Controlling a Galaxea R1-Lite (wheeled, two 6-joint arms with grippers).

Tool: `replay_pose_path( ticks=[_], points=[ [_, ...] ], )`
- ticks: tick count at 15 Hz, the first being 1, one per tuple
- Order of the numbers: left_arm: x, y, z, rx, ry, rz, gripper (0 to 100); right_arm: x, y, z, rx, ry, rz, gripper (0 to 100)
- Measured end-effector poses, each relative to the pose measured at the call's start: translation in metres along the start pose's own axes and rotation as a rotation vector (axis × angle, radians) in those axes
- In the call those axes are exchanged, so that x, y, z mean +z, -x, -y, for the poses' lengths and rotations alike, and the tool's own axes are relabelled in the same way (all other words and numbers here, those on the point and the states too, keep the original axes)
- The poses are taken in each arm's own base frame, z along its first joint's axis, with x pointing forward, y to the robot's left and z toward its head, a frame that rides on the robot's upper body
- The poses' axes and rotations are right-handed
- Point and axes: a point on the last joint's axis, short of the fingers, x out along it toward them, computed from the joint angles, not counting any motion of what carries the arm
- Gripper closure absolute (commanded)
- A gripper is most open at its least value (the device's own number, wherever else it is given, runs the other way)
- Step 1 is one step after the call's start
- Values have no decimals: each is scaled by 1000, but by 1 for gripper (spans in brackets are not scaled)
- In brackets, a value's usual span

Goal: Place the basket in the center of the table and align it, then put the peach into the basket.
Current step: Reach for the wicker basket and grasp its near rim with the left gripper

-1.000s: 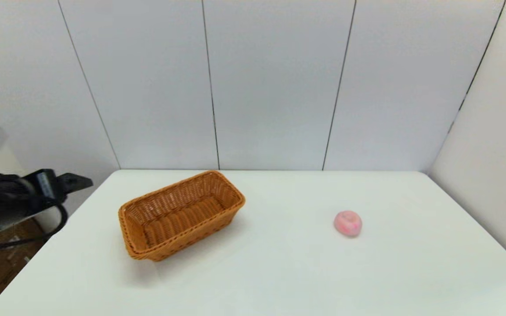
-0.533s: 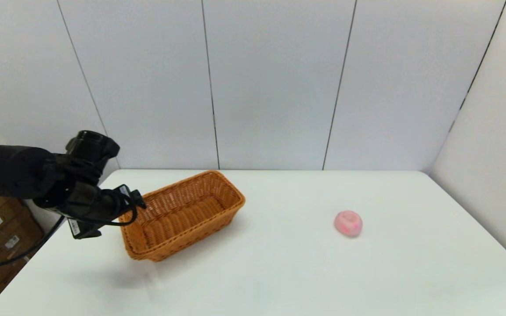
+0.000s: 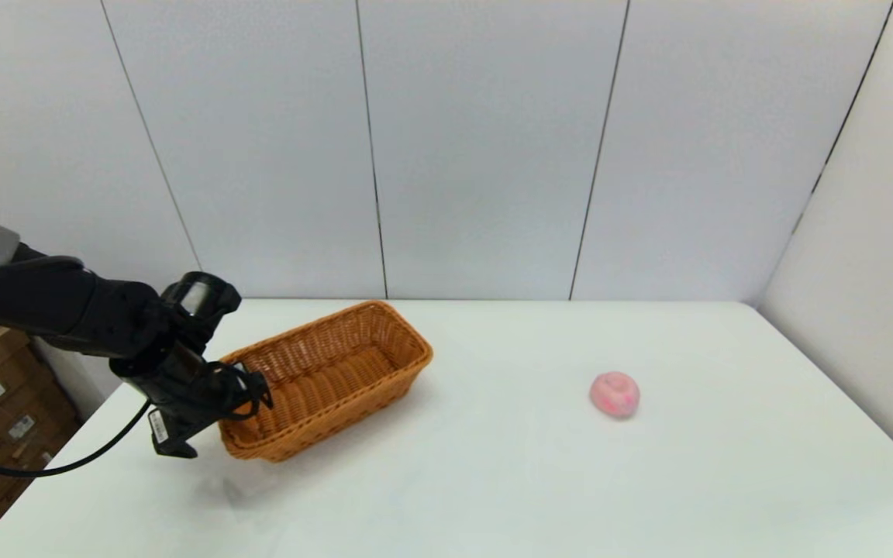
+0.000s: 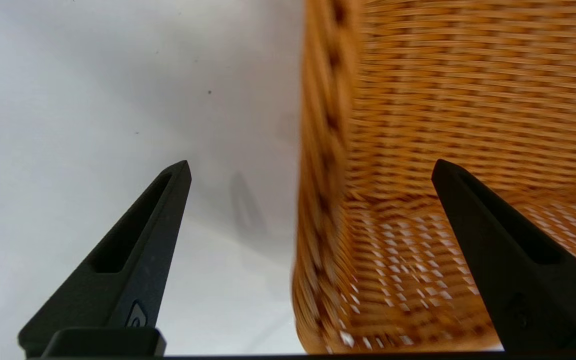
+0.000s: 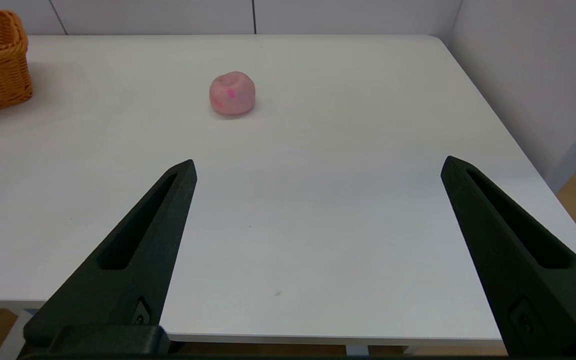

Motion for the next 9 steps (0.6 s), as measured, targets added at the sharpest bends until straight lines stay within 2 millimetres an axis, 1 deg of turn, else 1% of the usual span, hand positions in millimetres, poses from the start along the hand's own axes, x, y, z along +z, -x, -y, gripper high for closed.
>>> replay_pose_path(
  ticks=[2, 3, 6, 9],
  points=[
    [4, -13, -4, 5, 19, -42, 0, 0, 0, 0, 0, 0, 0, 0],
    [8, -18, -6, 0, 33, -60, 100, 0, 0, 0, 0, 1, 0, 0],
    [13, -26, -9, 8, 48, -77, 100, 0, 0, 0, 0, 2, -1, 0],
    [17, -28, -10, 0, 56, -81, 100, 0, 0, 0, 0, 2, 0, 0]
  ],
)
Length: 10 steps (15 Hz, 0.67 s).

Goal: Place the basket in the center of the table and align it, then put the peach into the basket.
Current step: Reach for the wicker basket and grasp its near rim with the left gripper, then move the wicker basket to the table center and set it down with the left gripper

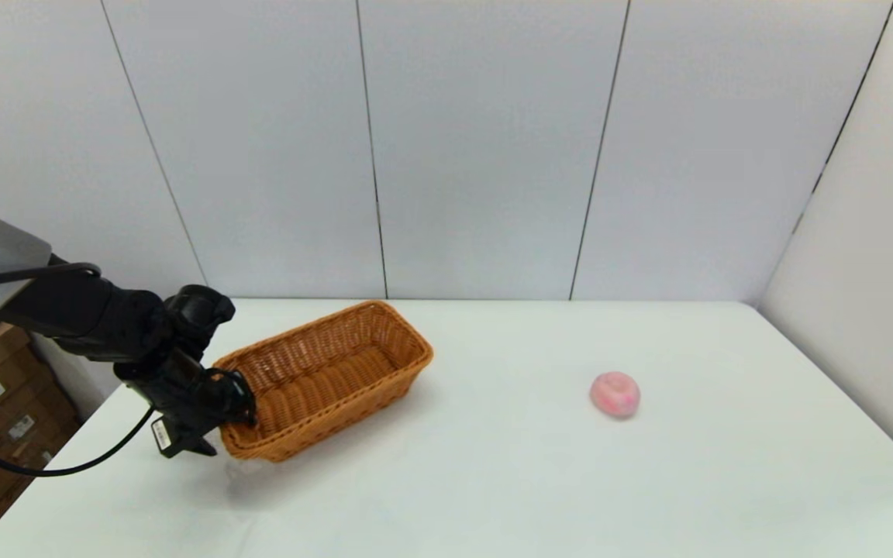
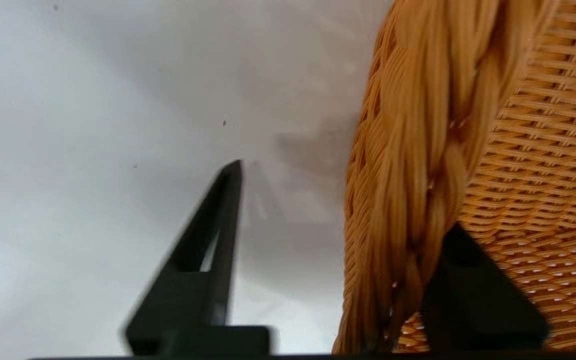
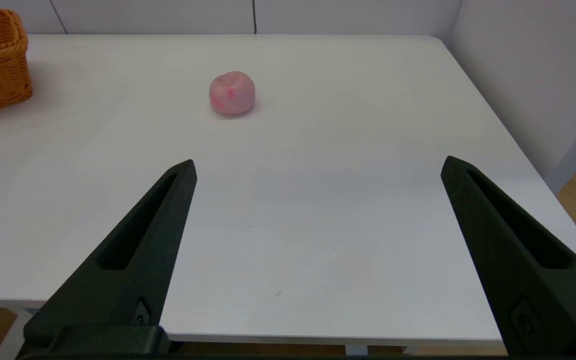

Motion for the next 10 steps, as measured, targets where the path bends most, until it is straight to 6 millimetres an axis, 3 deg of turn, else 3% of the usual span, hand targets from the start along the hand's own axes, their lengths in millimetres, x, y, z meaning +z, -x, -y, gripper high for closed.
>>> replay_pose_path(
  ticks=[7, 10],
  points=[
    [2, 3, 2, -49, 1, -27, 100, 0, 0, 0, 0, 1, -1, 0],
    [3, 14, 6, -156, -1, -78, 100, 0, 0, 0, 0, 2, -1, 0]
  ],
)
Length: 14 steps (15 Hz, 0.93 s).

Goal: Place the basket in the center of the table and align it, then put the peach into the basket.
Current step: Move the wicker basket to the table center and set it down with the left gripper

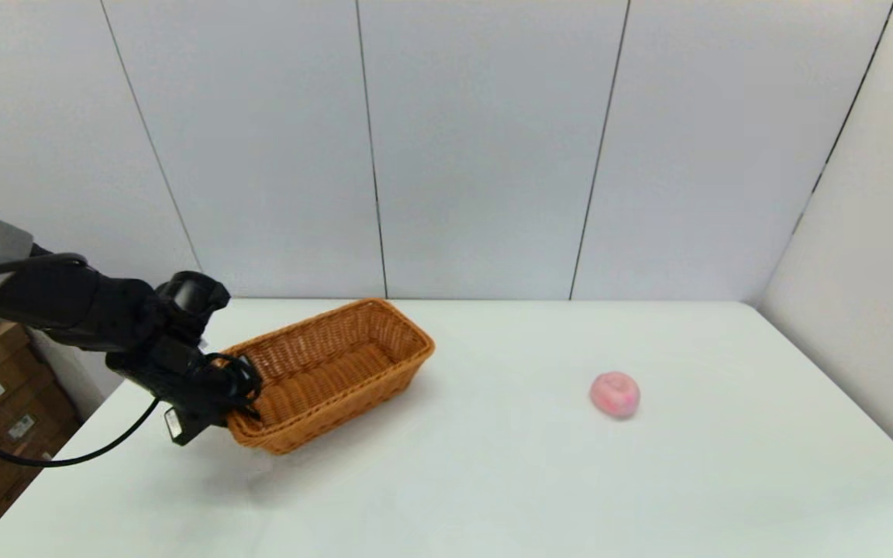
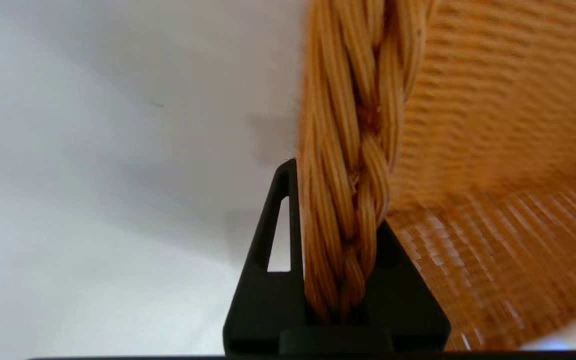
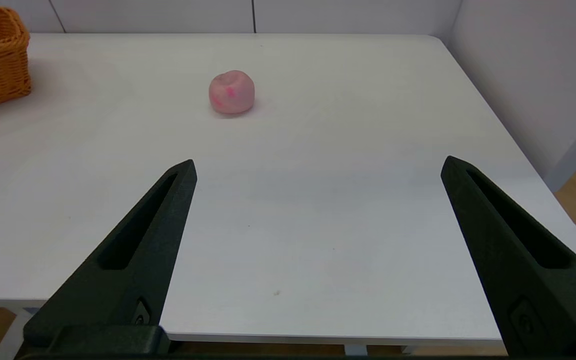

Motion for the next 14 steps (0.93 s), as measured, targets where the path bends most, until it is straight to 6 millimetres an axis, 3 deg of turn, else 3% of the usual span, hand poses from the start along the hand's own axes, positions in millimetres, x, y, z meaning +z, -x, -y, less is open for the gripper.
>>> replay_pose_path(
  ticks=[3, 8, 10, 14],
  points=[
    [0, 25, 4, -189, -7, -76, 100, 0, 0, 0, 1, 0, -1, 0],
    [-7, 50, 10, -287, -89, -87, 100, 0, 0, 0, 4, 10, -1, 0],
    [-20, 51, 17, -267, -181, -122, 100, 0, 0, 0, 5, 10, 0, 0],
    [-53, 48, 48, -240, -411, -158, 100, 0, 0, 0, 8, 12, 0, 0]
  ],
)
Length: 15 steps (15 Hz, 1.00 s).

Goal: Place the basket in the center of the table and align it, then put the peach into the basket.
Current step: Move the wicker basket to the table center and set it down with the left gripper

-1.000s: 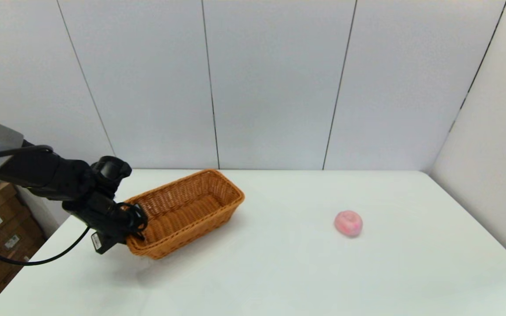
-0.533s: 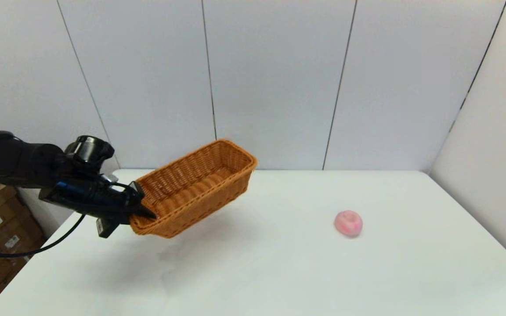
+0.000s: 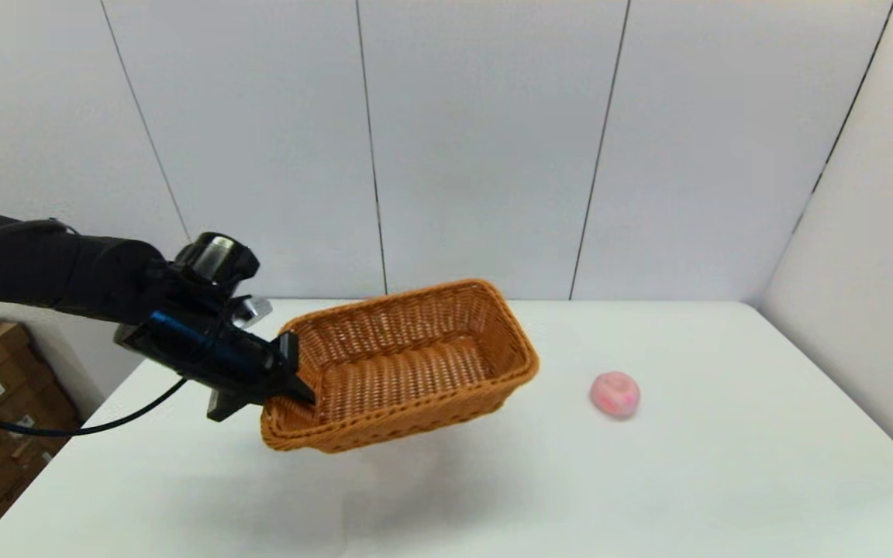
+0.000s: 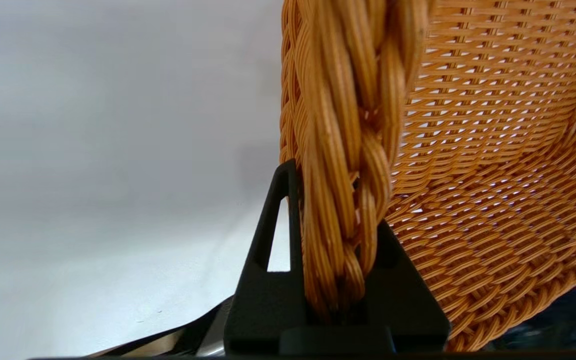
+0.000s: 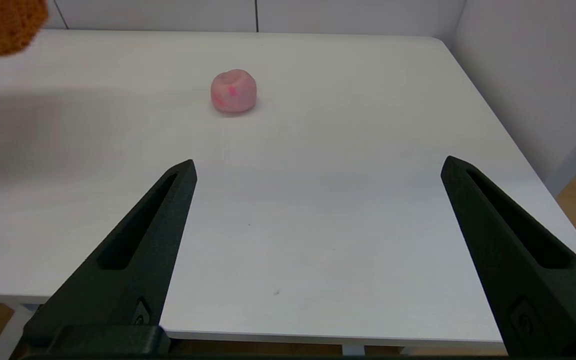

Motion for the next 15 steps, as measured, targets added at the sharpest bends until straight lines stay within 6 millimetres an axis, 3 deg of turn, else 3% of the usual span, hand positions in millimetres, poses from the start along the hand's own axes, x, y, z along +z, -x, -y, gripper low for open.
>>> replay_pose_path(
  ticks=[3, 7, 15],
  points=[
    [-13, -20, 28, 35, -154, -66, 100, 0, 0, 0, 0, 0, -1, 0],
    [-24, -49, 51, 54, -243, -150, 100, 0, 0, 0, 0, 0, 0, 0],
    [-22, -93, 48, 102, -234, -226, 100, 0, 0, 0, -1, 0, 0, 0]
  ],
)
